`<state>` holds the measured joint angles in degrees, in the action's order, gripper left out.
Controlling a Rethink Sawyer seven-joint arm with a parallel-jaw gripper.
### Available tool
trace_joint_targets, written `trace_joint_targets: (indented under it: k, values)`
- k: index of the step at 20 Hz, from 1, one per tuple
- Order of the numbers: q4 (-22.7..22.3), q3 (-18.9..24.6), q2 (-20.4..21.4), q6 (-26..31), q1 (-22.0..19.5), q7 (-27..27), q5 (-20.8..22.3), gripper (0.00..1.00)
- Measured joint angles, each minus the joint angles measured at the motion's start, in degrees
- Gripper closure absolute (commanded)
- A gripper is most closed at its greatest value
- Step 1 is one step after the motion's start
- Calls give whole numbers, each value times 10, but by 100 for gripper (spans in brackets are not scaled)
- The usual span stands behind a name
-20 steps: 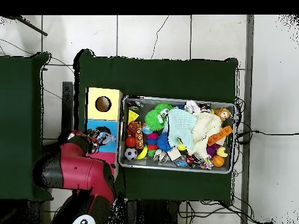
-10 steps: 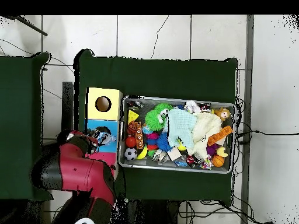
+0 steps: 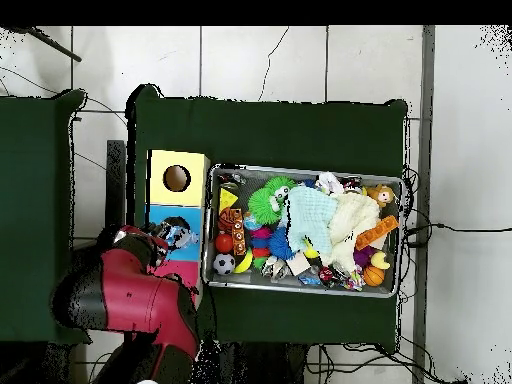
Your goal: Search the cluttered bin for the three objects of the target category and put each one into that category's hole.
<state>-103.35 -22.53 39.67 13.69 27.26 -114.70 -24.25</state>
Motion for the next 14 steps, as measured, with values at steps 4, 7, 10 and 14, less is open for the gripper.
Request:
trace_joint_targets:
  k: [4, 7, 10, 14]
  values:
    - [-9, 1, 2, -4, -2, 0, 0, 100]
    - [-17, 3, 3, -10, -4, 0, 0, 100]
    - [-24, 5, 3, -21, -10, 0, 1, 100]
    - [-31, 7, 3, -41, -19, 0, 1, 100]
